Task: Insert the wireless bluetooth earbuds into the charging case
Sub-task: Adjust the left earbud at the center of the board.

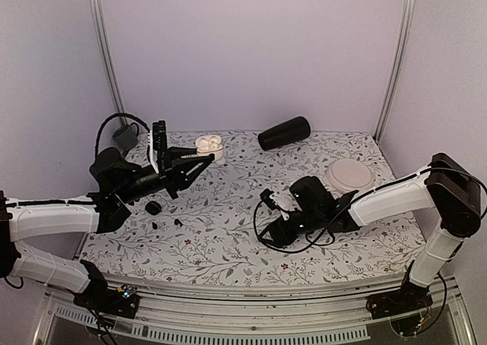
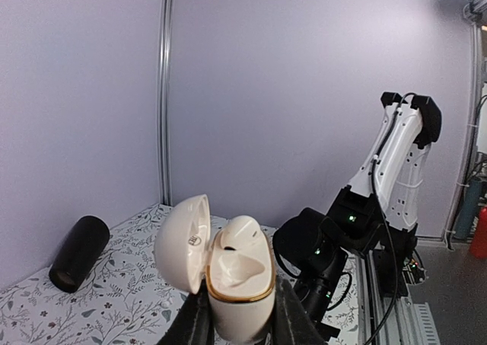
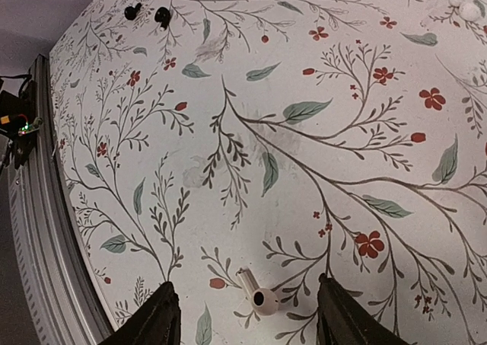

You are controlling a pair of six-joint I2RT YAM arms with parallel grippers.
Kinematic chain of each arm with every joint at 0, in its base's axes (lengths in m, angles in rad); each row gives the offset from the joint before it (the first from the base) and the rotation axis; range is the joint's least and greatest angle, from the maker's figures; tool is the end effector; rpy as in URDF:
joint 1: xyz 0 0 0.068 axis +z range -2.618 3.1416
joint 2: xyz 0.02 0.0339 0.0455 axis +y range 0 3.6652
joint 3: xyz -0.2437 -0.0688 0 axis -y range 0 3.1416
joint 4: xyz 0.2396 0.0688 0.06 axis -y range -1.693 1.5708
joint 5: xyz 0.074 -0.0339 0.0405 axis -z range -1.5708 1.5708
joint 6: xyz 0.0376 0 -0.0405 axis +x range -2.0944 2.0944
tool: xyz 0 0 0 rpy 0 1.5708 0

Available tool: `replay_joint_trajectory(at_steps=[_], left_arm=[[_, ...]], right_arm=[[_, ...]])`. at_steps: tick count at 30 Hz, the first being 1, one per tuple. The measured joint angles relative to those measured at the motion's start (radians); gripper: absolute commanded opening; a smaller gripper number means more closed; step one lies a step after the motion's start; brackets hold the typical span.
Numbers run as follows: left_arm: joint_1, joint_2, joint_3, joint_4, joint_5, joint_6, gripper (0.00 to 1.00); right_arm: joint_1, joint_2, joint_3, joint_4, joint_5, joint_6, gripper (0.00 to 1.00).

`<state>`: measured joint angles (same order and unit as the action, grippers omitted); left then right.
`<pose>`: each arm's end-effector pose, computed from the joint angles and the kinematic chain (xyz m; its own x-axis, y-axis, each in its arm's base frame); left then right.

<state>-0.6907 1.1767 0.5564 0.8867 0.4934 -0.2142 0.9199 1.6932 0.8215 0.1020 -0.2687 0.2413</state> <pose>0.1888 -0.1791 0.2763 0.0041 -0.2463 -0.9692 0.9355 0.3433 -0.0832 0.1914 0.2678 0.1339 -0.6203 -0.4342 -0.6532 -0.7562 0.5523 0.3510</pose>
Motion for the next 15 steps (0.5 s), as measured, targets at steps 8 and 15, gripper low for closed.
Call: replay_joint_trajectory(at_steps=[8,15], left_arm=[[0.0,-0.006,0.0,-0.003,-0.001,0.001,0.0],[0.0,-0.013,0.0,-0.003,-0.001,0.001,0.0]], right_arm=[[-0.005,0.031,-0.024,0.051,-0.019,-0.138,0.55],[0.019,0.031,-0.089,0.076,0.008,-0.191,0.51]])
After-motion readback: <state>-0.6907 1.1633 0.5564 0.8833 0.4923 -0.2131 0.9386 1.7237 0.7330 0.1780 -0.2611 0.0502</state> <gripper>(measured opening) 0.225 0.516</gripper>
